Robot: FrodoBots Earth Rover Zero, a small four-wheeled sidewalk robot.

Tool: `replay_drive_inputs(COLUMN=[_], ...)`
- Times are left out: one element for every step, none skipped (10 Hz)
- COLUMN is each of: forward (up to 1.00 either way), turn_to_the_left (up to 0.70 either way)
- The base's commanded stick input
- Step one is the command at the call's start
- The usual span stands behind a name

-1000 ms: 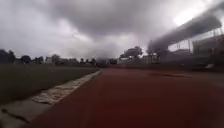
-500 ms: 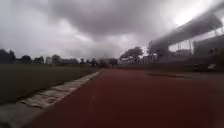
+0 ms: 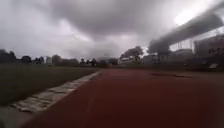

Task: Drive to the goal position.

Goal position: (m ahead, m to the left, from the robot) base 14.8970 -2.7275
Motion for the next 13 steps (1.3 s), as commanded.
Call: replay_drive_inputs(forward=[0.5,0.5,0.5,0.5,0.5,0.5,0.5,0.5,0.5,0.5,0.5,0.5,0.5], turn_to_the_left=[0.0,0.0,0.0,0.0,0.0,0.0,0.0,0.0,0.0,0.0,0.0,0.0,0.0])
